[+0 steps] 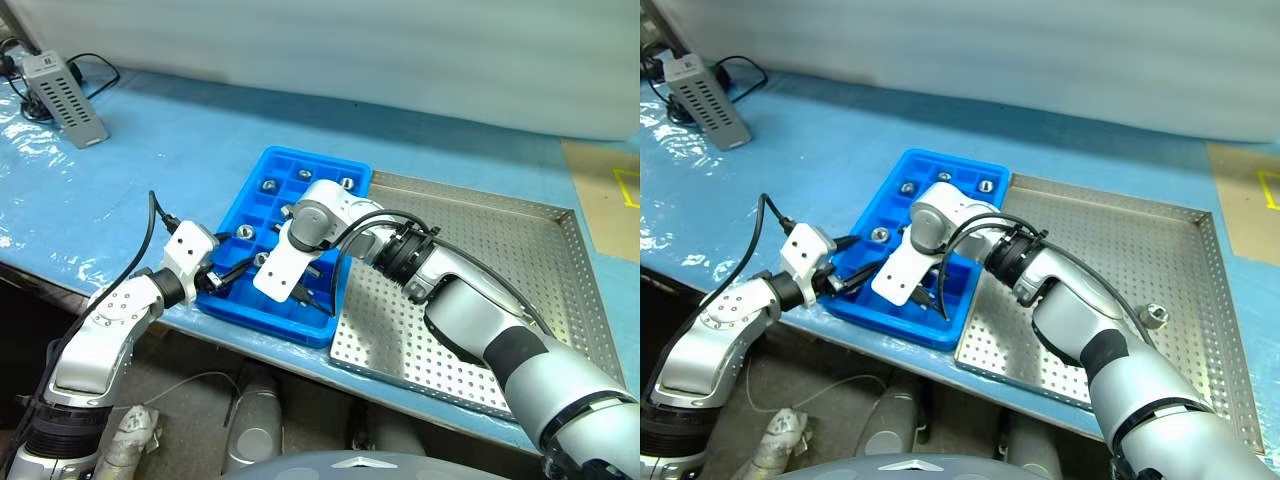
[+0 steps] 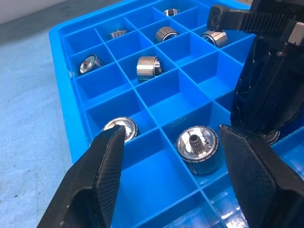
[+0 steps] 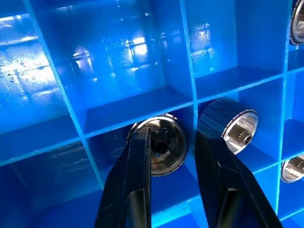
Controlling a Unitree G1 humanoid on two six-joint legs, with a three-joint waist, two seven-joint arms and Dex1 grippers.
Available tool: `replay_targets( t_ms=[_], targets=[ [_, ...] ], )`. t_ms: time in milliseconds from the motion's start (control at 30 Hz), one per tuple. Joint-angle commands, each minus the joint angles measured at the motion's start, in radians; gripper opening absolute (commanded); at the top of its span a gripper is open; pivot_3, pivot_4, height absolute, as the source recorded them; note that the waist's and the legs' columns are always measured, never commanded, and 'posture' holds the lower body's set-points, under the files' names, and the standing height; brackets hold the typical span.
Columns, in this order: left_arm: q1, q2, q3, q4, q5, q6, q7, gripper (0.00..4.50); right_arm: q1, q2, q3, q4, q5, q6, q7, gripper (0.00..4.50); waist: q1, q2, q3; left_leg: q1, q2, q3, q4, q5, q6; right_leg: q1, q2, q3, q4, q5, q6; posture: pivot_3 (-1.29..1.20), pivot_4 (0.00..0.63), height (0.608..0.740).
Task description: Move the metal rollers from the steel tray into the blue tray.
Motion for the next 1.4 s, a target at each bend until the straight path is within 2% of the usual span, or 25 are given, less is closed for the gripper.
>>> replay_targets(
  t_ms=[33, 167, 333, 500, 633, 767, 967, 1133, 1400],
  targets=[
    [-0.009, 0.004, 0.001, -0.021, 0.000, -0.012, -0.001, 3.30, 0.047, -0.015, 0.036, 0.046, -0.007, -0.002, 0.042, 0.89, 0.000, 0.000, 0.000, 0.000, 0.000, 0.000, 0.000, 0.000, 0.000, 0.000, 0.000, 0.000, 0.000, 0.000, 0.000, 0.27, 0.150, 0.740],
    [-0.011, 0.004, 0.000, -0.016, 0.004, -0.013, -0.001, 3.30, 0.022, -0.007, -0.014, 0.059, 0.028, 0.016, 0.039, 0.89, 0.000, 0.000, 0.000, 0.000, 0.000, 0.000, 0.000, 0.000, 0.000, 0.000, 0.000, 0.000, 0.000, 0.000, 0.000, 0.27, 0.150, 0.740],
    [-0.010, 0.005, 0.005, -0.013, 0.008, -0.015, 0.000, 3.30, -0.014, -0.053, -0.090, 0.054, 0.096, 0.025, 0.067, 0.89, 0.006, 0.000, 0.000, -0.002, 0.000, 0.000, 0.000, 0.000, 0.000, -0.002, 0.000, 0.000, 0.000, 0.000, 0.000, 0.25, 0.150, 0.740],
    [-0.040, 0.004, -0.020, 0.023, 0.015, -0.026, -0.021, 3.30, -0.070, -0.097, -0.144, 0.012, 0.181, 0.053, 0.135, 0.89, 0.013, 0.000, 0.001, -0.016, 0.000, 0.000, 0.006, -0.001, 0.002, -0.010, 0.000, 0.000, 0.001, 0.000, 0.000, 0.20, 0.150, 0.740],
    [-0.097, 0.002, -0.043, 0.066, 0.018, -0.038, -0.042, 3.30, -0.112, -0.115, -0.181, -0.013, 0.237, 0.084, 0.173, 0.89, -0.006, -0.001, 0.001, -0.018, 0.001, 0.000, 0.012, -0.002, 0.005, -0.010, 0.000, 0.000, 0.003, 0.001, -0.001, 0.17, 0.150, 0.740],
    [-0.118, 0.004, -0.051, 0.089, 0.023, -0.048, -0.059, 3.30, -0.138, -0.115, -0.224, 0.009, 0.267, 0.123, 0.153, 0.89, -0.043, -0.001, 0.001, -0.013, 0.003, 0.000, 0.010, -0.001, 0.002, -0.009, 0.002, 0.000, 0.004, 0.002, -0.002, 0.16, 0.150, 0.740],
    [-0.121, 0.010, -0.058, 0.097, 0.023, -0.052, -0.075, 3.30, -0.107, -0.115, -0.221, 0.012, 0.256, 0.151, 0.123, 0.89, -0.073, -0.001, 0.001, -0.014, 0.005, 0.000, 0.006, 0.001, -0.001, -0.013, 0.004, 0.000, 0.004, 0.002, -0.003, 0.15, 0.150, 0.740],
    [-0.124, 0.015, -0.048, 0.097, 0.023, -0.049, -0.079, 3.30, -0.054, -0.076, -0.188, -0.055, 0.248, 0.193, 0.121, 0.89, -0.073, -0.001, 0.001, -0.014, 0.005, 0.000, 0.007, 0.001, 0.000, -0.012, 0.003, 0.000, 0.003, 0.001, -0.003, 0.16, 0.150, 0.740],
    [-0.070, 0.060, 0.039, 0.082, 0.015, -0.042, -0.070, 3.30, 0.003, -0.016, -0.152, -0.084, 0.232, 0.234, 0.080, 0.89, -0.071, -0.001, 0.001, -0.013, 0.005, 0.000, 0.007, 0.001, -0.001, -0.012, 0.003, 0.000, 0.004, 0.002, -0.004, 0.21, 0.150, 0.740]
  ],
)
